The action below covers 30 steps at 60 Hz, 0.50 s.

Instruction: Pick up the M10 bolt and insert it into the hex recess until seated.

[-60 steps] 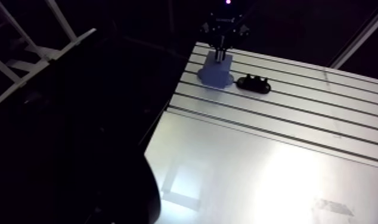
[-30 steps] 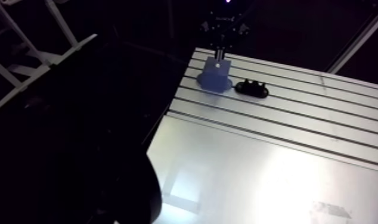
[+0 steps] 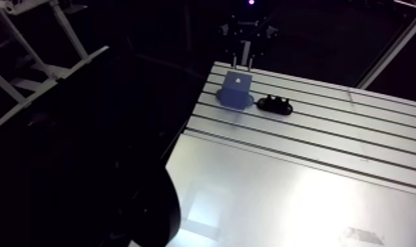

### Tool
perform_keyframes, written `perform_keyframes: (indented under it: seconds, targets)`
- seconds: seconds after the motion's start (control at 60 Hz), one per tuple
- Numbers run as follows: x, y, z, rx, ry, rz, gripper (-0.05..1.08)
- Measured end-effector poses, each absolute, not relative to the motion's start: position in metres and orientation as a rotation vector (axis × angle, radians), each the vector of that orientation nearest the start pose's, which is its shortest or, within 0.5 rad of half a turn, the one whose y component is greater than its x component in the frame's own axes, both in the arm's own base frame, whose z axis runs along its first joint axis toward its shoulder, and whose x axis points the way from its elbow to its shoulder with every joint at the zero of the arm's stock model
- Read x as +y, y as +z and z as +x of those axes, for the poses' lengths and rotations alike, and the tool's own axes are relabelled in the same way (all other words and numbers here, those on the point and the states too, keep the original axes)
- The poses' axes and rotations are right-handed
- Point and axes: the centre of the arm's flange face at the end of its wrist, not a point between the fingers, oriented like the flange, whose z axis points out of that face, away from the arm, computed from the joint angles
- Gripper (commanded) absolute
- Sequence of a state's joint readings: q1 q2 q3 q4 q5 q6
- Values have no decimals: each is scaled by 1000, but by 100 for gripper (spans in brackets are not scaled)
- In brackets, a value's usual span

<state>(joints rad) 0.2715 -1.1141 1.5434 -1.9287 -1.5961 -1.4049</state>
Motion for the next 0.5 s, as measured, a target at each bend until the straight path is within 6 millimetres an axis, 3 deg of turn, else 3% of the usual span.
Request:
perform_keyframes:
  seconds: [0.5]
  targets:
    - [-301, 299, -566, 3097, 46, -179, 0]
